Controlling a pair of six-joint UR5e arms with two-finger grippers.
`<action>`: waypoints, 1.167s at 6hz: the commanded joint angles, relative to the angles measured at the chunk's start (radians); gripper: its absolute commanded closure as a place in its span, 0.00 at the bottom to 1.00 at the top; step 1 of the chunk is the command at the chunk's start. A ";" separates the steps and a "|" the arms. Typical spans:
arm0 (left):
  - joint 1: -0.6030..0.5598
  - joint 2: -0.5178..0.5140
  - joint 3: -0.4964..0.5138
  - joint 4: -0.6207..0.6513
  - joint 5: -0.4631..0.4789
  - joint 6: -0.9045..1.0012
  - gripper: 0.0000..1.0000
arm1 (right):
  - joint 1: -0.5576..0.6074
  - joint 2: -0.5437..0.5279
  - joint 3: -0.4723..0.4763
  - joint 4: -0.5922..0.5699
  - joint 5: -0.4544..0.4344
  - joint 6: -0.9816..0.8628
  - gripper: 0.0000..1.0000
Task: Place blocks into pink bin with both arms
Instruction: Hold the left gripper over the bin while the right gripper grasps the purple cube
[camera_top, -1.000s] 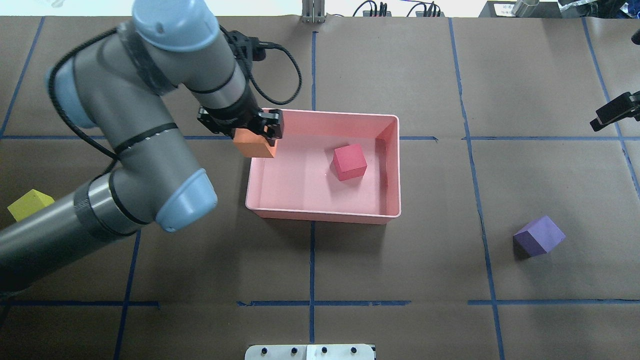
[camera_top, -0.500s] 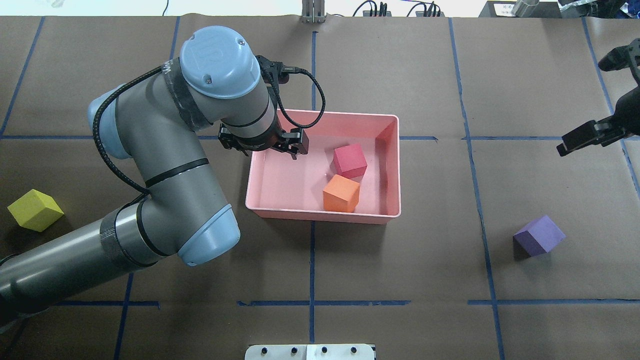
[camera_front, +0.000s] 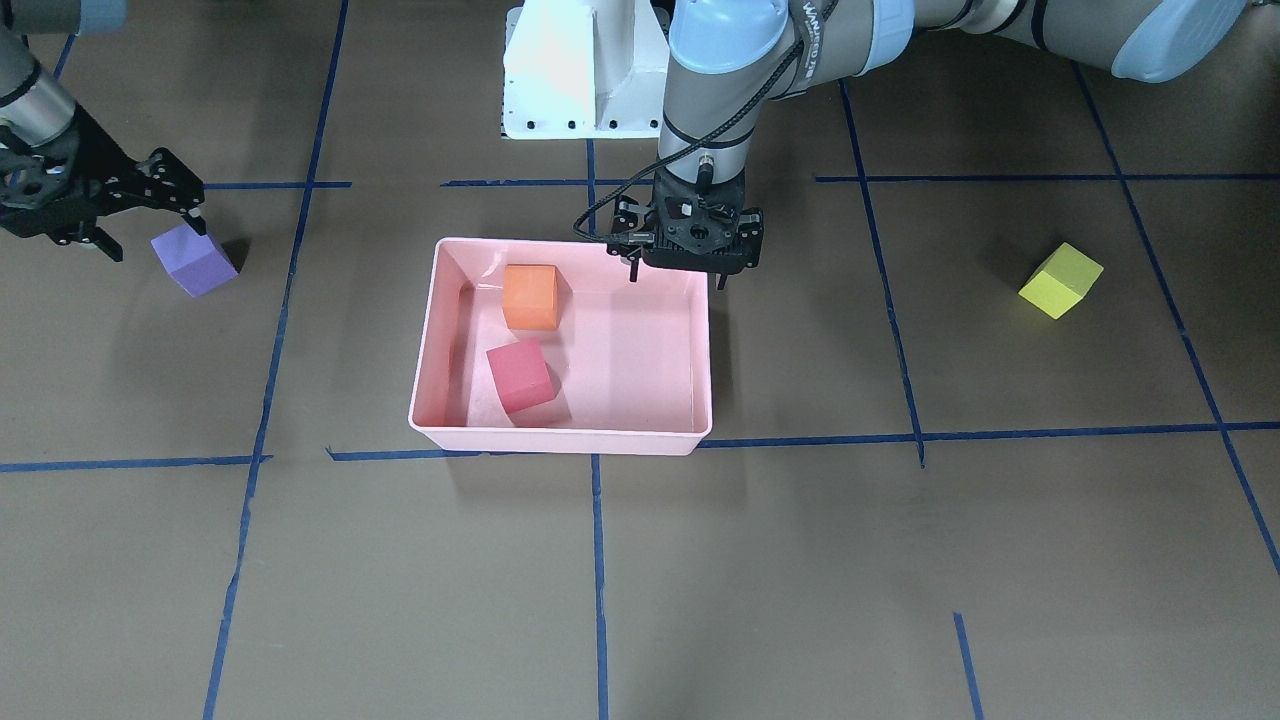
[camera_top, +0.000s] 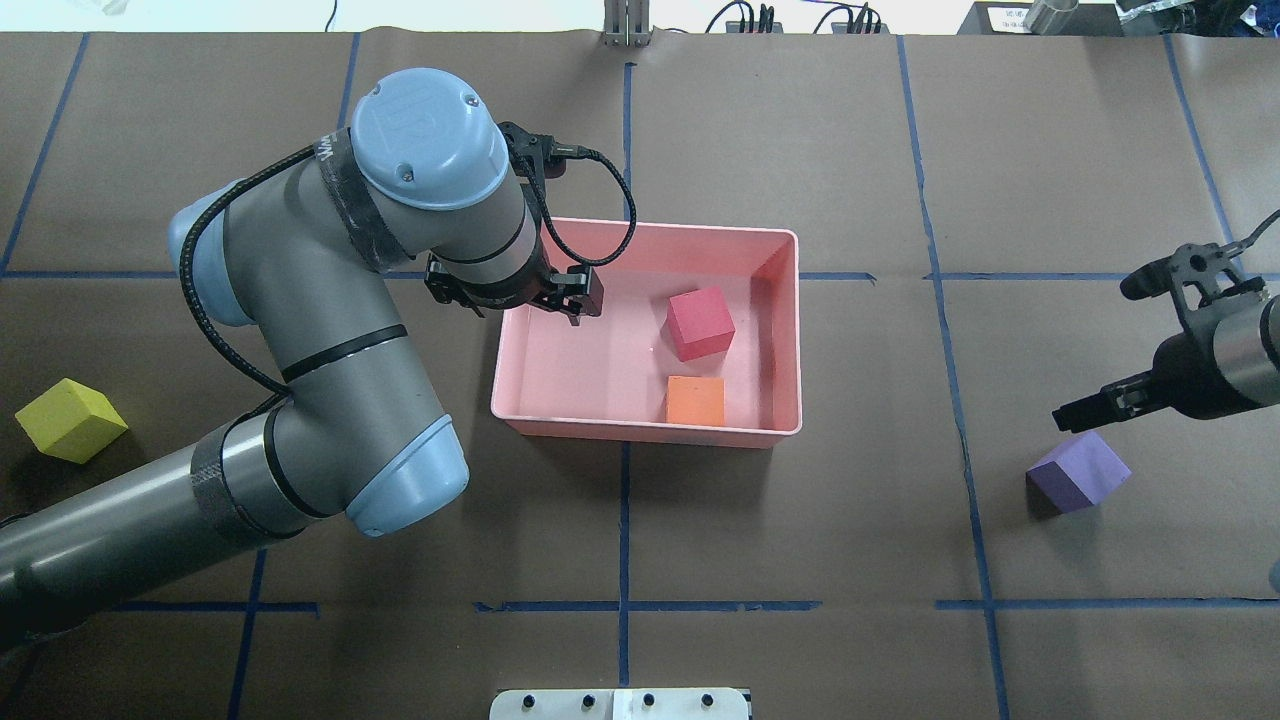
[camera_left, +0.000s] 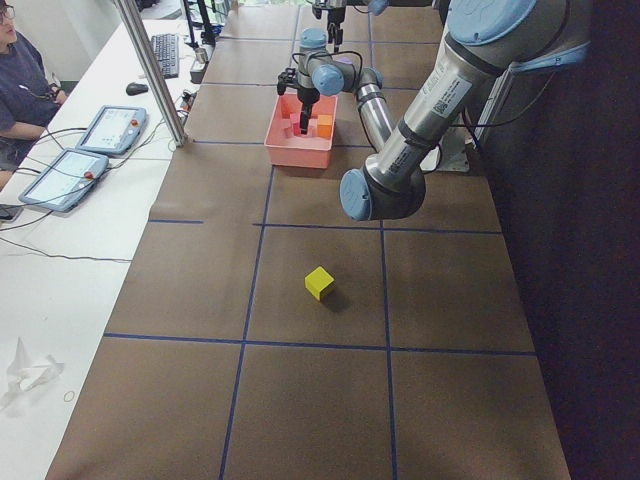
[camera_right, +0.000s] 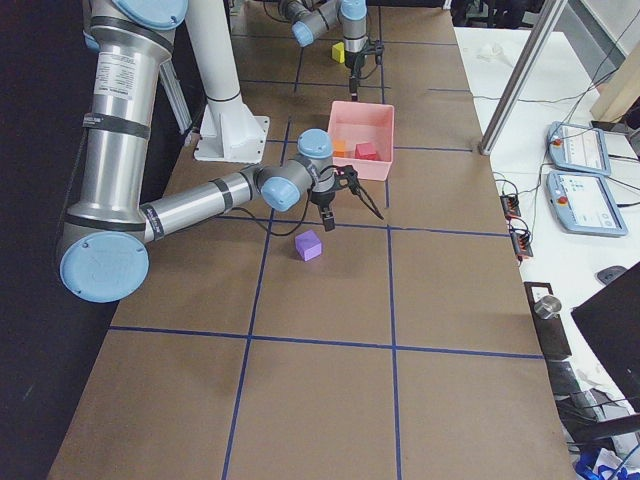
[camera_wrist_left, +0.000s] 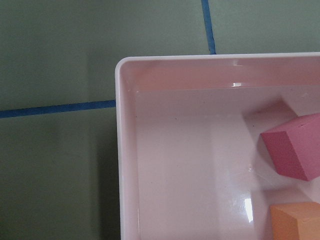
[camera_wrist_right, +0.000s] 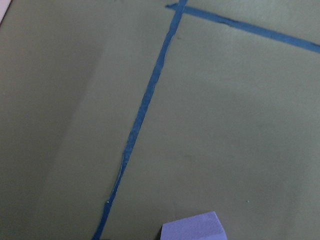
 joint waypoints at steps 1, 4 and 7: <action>0.002 0.003 0.000 0.000 0.004 0.000 0.00 | -0.062 -0.049 -0.010 0.015 -0.040 -0.124 0.01; 0.003 0.001 -0.003 0.001 0.006 0.000 0.00 | -0.079 -0.040 -0.098 0.019 -0.042 -0.171 0.01; 0.003 0.001 -0.002 0.001 0.006 0.000 0.00 | -0.116 -0.017 -0.144 0.019 -0.042 -0.165 0.01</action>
